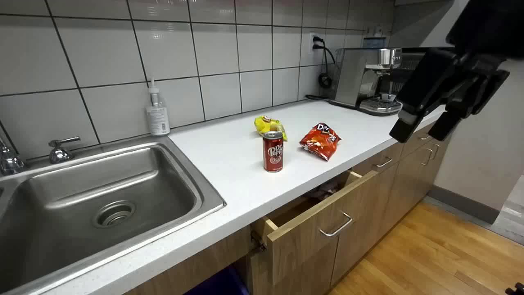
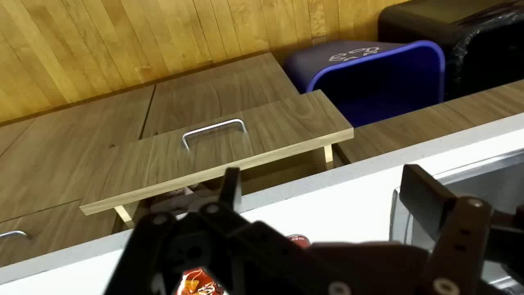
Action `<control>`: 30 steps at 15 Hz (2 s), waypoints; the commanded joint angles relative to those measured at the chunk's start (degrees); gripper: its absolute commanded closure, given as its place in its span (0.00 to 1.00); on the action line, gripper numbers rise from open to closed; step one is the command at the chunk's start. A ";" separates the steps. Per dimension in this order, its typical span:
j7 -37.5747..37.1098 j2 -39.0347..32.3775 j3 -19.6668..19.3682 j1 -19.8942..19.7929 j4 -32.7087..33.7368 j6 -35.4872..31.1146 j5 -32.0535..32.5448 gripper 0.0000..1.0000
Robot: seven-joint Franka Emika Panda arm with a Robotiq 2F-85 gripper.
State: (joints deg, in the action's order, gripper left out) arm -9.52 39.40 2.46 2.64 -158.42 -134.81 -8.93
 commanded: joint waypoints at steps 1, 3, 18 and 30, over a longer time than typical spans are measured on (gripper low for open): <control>0.14 -0.04 0.18 -0.21 0.08 0.13 -0.16 0.00; 0.14 -0.04 0.18 -0.21 0.08 0.13 -0.16 0.00; -11.58 -12.10 1.80 -2.25 0.75 -14.22 -2.52 0.00; -22.81 -25.32 2.22 -3.01 4.67 -23.75 -6.46 0.00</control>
State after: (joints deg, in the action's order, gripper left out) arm -29.75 17.94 3.46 0.61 -156.73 -157.78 -13.82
